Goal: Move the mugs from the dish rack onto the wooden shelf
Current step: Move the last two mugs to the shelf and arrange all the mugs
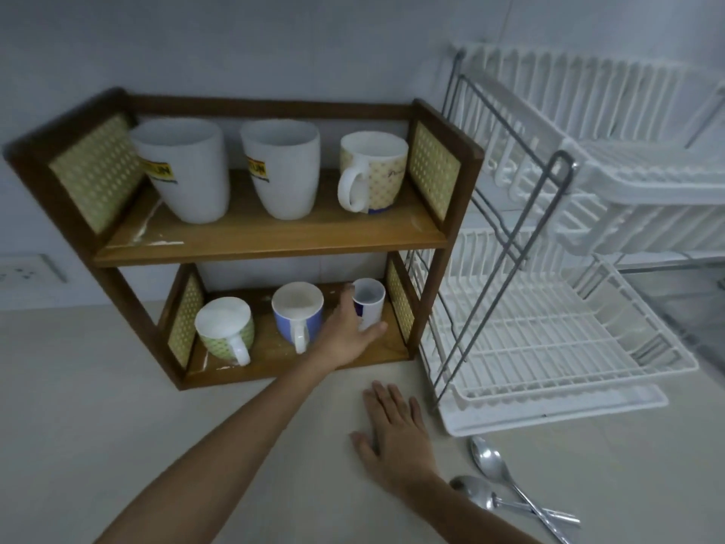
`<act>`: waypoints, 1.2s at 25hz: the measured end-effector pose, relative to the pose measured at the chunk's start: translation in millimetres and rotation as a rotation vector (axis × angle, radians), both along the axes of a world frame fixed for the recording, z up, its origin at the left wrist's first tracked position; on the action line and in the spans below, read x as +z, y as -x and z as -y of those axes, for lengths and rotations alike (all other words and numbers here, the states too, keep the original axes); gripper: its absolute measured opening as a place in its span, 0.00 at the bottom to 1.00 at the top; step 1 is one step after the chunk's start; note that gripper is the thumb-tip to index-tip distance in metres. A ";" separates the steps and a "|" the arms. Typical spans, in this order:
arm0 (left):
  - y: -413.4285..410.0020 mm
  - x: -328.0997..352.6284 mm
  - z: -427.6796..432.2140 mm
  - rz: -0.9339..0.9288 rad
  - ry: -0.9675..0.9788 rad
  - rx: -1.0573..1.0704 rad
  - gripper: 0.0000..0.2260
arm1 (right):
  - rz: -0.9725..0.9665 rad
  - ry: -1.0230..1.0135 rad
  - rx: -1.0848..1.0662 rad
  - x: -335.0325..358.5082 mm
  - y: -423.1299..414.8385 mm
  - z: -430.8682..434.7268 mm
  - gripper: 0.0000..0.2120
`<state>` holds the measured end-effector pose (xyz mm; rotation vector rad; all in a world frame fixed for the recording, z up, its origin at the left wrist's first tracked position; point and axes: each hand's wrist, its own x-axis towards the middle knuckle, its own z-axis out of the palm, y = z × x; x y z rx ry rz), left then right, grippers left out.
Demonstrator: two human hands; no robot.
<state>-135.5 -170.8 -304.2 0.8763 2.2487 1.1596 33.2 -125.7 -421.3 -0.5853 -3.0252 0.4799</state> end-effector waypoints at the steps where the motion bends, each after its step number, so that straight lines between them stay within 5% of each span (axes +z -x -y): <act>1: -3.6 21.3 21.2 -0.008 0.062 -0.156 0.32 | -0.048 0.049 -0.011 8.3 0.7 0.6 0.30; 5: 1.3 148.3 114.8 -0.105 0.091 -0.508 0.15 | -0.516 0.461 0.083 102.5 17.6 9.1 0.16; 7: 12.7 214.9 142.2 -0.282 -0.058 -0.371 0.13 | -0.728 0.576 0.269 174.8 34.7 13.3 0.13; 10: 51.8 280.5 154.5 -0.514 -0.274 -0.034 0.15 | -0.947 0.431 0.437 281.9 82.4 11.5 0.09; 12: 81.6 299.5 149.3 -0.537 -0.049 -0.006 0.25 | -0.848 0.283 0.404 340.1 126.0 9.0 0.10; 14: 106.4 300.2 141.6 -0.538 0.407 -0.069 0.33 | -0.488 0.018 0.329 380.0 167.5 3.8 0.19; 16: 118.9 290.3 136.9 -0.563 0.633 -0.077 0.35 | -0.119 -0.175 0.328 392.3 196.1 -3.1 0.35; 18: 125.7 278.3 134.9 -0.606 0.666 -0.024 0.35 | 0.050 -0.155 0.370 385.3 213.1 -8.6 0.43; 21: 127.6 270.1 136.2 -0.665 0.624 0.039 0.37 | 0.039 -0.131 0.397 372.3 224.9 -15.8 0.45; 27: 130.8 256.9 128.1 -0.782 0.693 0.236 0.38 | 0.022 0.081 0.541 372.8 224.2 -26.4 0.39; 30: 135.9 258.9 129.3 -0.696 0.641 0.236 0.38 | 0.034 0.096 0.535 373.7 228.7 -28.6 0.37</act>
